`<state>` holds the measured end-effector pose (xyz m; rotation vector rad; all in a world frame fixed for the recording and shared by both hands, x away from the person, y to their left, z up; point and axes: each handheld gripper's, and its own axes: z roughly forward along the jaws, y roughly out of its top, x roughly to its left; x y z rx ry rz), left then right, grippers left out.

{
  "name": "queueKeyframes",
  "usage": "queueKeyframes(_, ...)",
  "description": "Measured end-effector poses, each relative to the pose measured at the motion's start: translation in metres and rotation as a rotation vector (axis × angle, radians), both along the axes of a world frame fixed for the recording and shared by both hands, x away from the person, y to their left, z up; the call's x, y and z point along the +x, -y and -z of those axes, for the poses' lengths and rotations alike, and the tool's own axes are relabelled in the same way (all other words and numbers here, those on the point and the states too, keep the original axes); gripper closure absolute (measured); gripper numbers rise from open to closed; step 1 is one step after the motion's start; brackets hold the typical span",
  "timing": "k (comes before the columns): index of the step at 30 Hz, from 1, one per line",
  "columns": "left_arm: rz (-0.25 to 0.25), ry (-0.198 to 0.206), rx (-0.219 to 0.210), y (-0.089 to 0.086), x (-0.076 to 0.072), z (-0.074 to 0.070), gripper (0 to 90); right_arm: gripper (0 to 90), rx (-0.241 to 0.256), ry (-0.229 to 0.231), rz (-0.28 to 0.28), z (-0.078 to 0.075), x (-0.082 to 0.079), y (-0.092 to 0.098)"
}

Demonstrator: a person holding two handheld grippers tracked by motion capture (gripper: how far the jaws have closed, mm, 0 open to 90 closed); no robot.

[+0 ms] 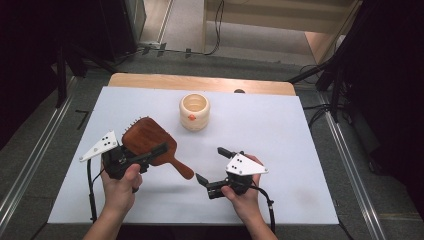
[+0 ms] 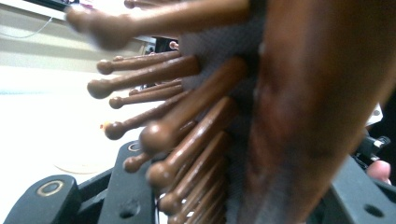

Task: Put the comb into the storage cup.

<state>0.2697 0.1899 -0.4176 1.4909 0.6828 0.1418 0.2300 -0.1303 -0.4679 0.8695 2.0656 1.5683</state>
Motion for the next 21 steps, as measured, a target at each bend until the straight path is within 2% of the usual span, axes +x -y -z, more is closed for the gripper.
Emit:
queueKeyframes(4, -0.003, 0.009, 0.023, 0.002, 0.001, -0.003, 55.1, 0.0, -0.003, -0.003, 0.029, 0.004, -0.003, 0.014)
queueKeyframes(21, -0.016, 0.018, 0.042, 0.01, 0.011, -0.011, 55.1, 0.0, 0.003, -0.025, 0.148, 0.02, -0.023, 0.095)
